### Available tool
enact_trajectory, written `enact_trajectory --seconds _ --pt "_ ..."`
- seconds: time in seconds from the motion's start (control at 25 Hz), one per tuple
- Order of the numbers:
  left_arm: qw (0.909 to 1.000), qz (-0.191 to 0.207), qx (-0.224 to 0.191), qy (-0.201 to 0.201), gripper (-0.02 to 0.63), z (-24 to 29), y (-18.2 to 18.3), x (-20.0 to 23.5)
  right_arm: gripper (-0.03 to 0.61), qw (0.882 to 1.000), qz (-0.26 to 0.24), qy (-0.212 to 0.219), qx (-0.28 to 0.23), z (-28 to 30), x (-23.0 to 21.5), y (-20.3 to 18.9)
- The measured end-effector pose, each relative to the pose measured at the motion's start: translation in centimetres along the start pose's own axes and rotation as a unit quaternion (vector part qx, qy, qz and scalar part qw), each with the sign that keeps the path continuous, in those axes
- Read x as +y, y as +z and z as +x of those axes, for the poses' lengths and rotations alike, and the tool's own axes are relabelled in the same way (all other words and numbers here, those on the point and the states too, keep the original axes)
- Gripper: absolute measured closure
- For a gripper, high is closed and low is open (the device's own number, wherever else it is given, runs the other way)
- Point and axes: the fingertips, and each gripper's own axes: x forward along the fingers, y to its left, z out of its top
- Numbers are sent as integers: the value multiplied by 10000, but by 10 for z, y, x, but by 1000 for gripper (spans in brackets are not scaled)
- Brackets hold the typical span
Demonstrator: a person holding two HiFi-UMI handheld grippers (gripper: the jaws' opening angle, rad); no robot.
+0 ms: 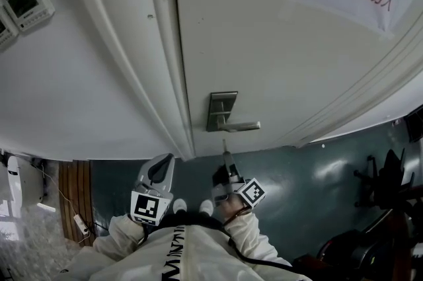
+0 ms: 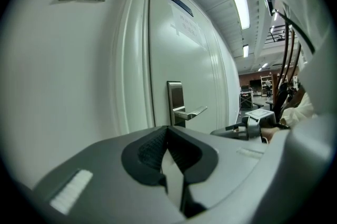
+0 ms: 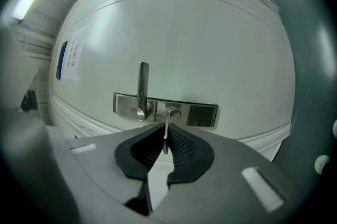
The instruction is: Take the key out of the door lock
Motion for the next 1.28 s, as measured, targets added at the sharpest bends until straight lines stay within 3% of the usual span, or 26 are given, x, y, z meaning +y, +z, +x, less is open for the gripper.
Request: enact_trajectory --seconds 0.12,0.28,0.48,0.68,0.92,1.04,1.16,1.28 --pt "10000 -3 -25 -20 615 1 1 -1 557 9994 -341 11 18 -7 11 7" --pt "10000 -11 -43 -22 615 1 1 1 557 9933 -1149 -106 85 -16 27 17" --pt "9999 -64 -113 15 615 1 3 6 557 9726 -2283 -235 363 -24 52 22" --pt "9998 -124 -160 40 615 0 3 10 557 9349 -3486 -296 595 -33 81 14" --pt "9997 -169 -163 25 615 -3 3 10 557 8689 -4902 -430 542 -35 112 2" --pt "9996 -194 -186 78 615 -5 4 9 557 8434 -5331 -469 483 -35 121 -1" --pt "9992 -264 -215 197 615 -9 5 7 555 8252 -5606 -489 495 -39 128 -1" --pt "9988 -302 -254 304 615 -13 5 6 557 8223 -5653 -429 500 -42 133 -2"
